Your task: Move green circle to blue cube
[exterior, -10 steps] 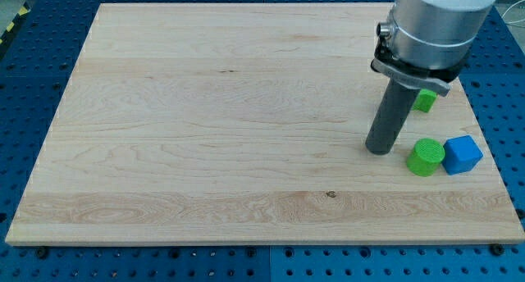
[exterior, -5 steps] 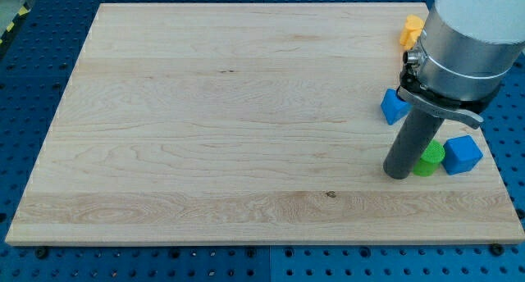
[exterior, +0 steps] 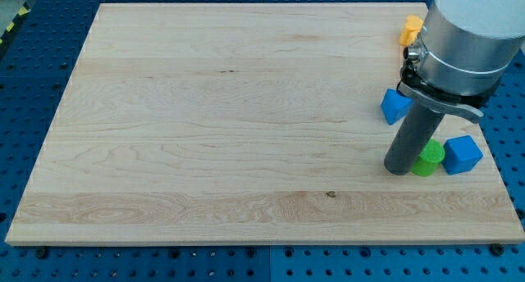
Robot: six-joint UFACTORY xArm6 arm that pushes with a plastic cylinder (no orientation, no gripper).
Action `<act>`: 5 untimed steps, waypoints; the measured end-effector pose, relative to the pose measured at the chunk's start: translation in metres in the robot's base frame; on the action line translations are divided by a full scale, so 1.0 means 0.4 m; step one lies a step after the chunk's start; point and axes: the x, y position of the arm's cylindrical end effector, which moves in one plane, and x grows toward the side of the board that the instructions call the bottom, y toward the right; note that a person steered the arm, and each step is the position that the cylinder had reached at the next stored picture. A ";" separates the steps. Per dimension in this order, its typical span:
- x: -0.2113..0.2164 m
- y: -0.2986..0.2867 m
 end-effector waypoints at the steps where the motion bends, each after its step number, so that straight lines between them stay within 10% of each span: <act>1: -0.007 0.022; 5: -0.075 -0.036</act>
